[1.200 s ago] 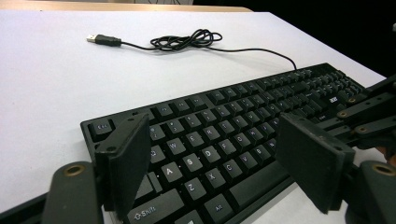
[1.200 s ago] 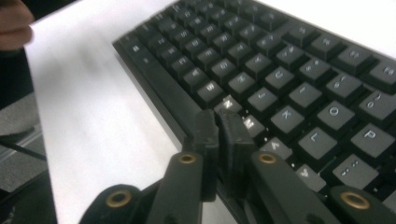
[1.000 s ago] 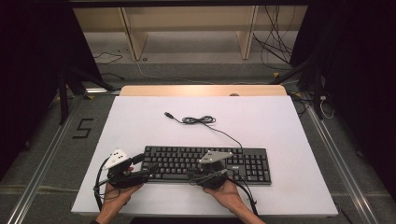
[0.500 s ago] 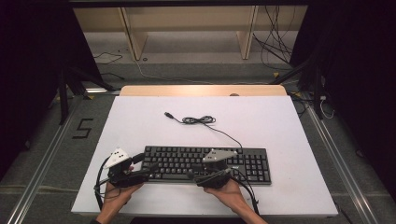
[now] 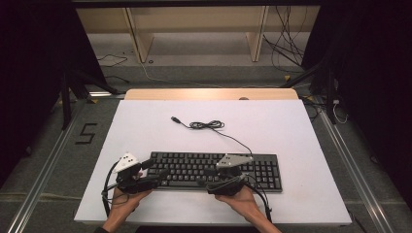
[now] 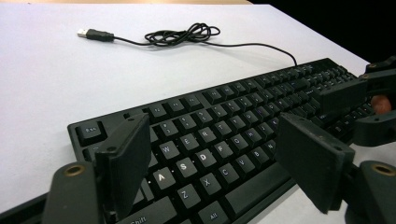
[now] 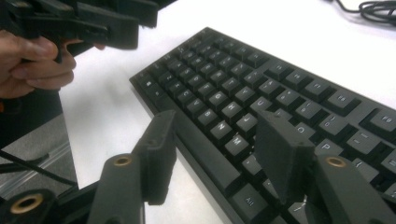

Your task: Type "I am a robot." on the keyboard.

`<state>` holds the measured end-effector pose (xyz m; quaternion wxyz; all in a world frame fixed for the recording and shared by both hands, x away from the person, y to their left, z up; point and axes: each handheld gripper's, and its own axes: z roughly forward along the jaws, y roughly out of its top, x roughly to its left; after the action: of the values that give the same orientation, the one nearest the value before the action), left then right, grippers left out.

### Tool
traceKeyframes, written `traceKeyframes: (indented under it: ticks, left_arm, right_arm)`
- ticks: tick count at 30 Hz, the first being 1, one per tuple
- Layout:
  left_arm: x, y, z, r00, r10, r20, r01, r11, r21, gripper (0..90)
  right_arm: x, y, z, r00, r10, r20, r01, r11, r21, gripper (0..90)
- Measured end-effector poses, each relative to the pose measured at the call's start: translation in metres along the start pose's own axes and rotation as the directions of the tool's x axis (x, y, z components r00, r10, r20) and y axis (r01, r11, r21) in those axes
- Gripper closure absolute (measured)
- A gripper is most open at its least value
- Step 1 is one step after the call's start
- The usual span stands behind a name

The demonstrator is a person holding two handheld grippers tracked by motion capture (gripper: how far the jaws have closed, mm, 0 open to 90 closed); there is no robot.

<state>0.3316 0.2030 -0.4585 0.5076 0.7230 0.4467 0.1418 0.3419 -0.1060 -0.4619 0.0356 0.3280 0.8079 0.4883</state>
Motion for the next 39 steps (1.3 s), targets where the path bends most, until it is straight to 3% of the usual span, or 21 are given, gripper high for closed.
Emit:
traceKeyframes:
  ticks: [12, 16, 19, 31, 39]
  left_arm:
    - [-0.001, 0.007, 0.01, 0.9999, 0.013, 0.011, -0.013, 0.9992, 0.037, 27.3]
    - [-0.001, 0.01, 0.016, 0.9998, -0.002, 0.021, 0.0, 0.9987, 0.05, 29.4]
    - [-0.002, 0.012, 0.023, 0.9996, 0.01, 0.026, -0.011, 0.9976, 0.069, 32.0]
    - [0.001, 0.018, 0.047, 0.9985, 0.041, 0.037, -0.047, 0.9841, 0.172, 61.7]
    - [-0.002, 0.021, 0.062, 0.9953, 0.089, 0.037, -0.095, 0.9688, 0.229, 82.8]
  right_arm:
    - [-0.001, 0.0, -0.016, 0.9995, 0.004, 0.031, -0.002, 0.999, -0.051, 39.8]
    - [-0.001, -0.002, -0.023, 0.9988, -0.008, 0.049, 0.011, 0.998, -0.055, 38.1]
    - [-0.001, -0.004, -0.025, 0.9981, -0.014, 0.06, 0.017, 0.999, -0.05, 36.2]
    - [-0.001, -0.005, -0.027, 0.9966, -0.023, 0.079, 0.026, 0.999, -0.041, 34.7]
    - [-0.001, -0.005, -0.029, 0.9962, -0.019, 0.085, 0.023, 0.999, -0.047, 34.4]
